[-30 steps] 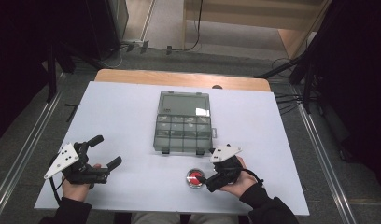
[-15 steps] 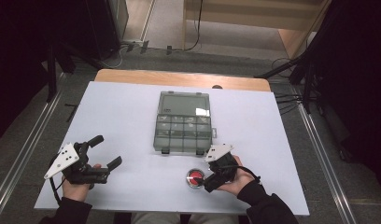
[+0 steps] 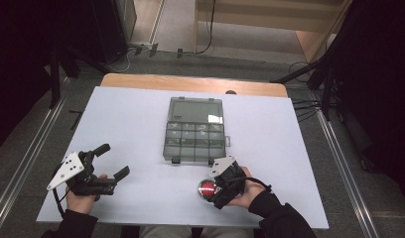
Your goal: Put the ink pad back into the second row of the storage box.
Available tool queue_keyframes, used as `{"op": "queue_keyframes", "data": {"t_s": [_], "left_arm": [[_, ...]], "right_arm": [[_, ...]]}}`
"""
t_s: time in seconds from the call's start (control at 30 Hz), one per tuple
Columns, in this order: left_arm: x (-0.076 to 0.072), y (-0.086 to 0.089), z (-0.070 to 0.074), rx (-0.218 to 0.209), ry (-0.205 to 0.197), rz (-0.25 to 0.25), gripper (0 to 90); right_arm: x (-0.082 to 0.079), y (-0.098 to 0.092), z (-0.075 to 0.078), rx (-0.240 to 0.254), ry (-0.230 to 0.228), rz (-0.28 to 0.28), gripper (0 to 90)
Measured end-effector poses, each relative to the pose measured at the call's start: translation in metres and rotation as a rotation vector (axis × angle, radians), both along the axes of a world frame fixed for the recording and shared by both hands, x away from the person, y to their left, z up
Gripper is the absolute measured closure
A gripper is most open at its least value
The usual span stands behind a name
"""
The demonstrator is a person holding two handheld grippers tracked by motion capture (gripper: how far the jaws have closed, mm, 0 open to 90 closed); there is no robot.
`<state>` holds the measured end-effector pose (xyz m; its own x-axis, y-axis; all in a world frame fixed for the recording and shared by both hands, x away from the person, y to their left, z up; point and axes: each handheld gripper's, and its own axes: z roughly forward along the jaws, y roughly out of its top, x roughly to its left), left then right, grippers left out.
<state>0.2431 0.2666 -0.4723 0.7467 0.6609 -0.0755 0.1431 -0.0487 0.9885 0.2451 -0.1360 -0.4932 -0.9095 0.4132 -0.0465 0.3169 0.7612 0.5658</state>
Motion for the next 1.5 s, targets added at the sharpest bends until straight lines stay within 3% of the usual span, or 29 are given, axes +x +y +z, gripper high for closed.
{"op": "queue_keyframes", "data": {"t_s": [0.27, 0.33, 0.5, 0.67, 0.7, 1.17, 1.3, 1.5], "left_arm": [[0.0, 0.0, 0.0, 0.0, 0.0, 0.0, 0.0], [0.0, 0.0, 0.0, 0.0, 0.001, -0.001, 0.0], [0.0, 0.0, 0.0, 0.0, 0.0, -0.001, 0.0], [0.0, 0.0, 0.0, -0.001, 0.005, -0.001, 0.0], [0.0, 0.0, 0.0, -0.001, 0.004, -0.001, 0.0], [0.0, 0.0, 0.0, -0.004, 0.005, -0.001, 0.0], [0.0, 0.0, 0.0, -0.004, 0.006, -0.001, 0.0], [0.0, 0.0, 0.0, -0.005, 0.008, -0.001, 0.0]], "right_arm": [[-0.003, 0.009, -0.003, -0.075, 0.032, 0.047, 11.8], [-0.002, 0.011, -0.004, -0.086, 0.022, 0.074, 14.0], [-0.003, 0.014, -0.006, -0.11, 0.044, 0.095, 18.5], [-0.003, 0.015, -0.007, -0.126, 0.039, 0.097, 23.5], [-0.003, 0.016, -0.008, -0.136, 0.02, 0.097, 26.8], [0.0, 0.014, -0.009, -0.118, 0.066, 0.06, 30.3], [0.002, 0.014, -0.007, -0.117, 0.099, 0.052, 30.3], [0.003, 0.011, -0.002, -0.106, 0.102, 0.026, 30.3]]}}
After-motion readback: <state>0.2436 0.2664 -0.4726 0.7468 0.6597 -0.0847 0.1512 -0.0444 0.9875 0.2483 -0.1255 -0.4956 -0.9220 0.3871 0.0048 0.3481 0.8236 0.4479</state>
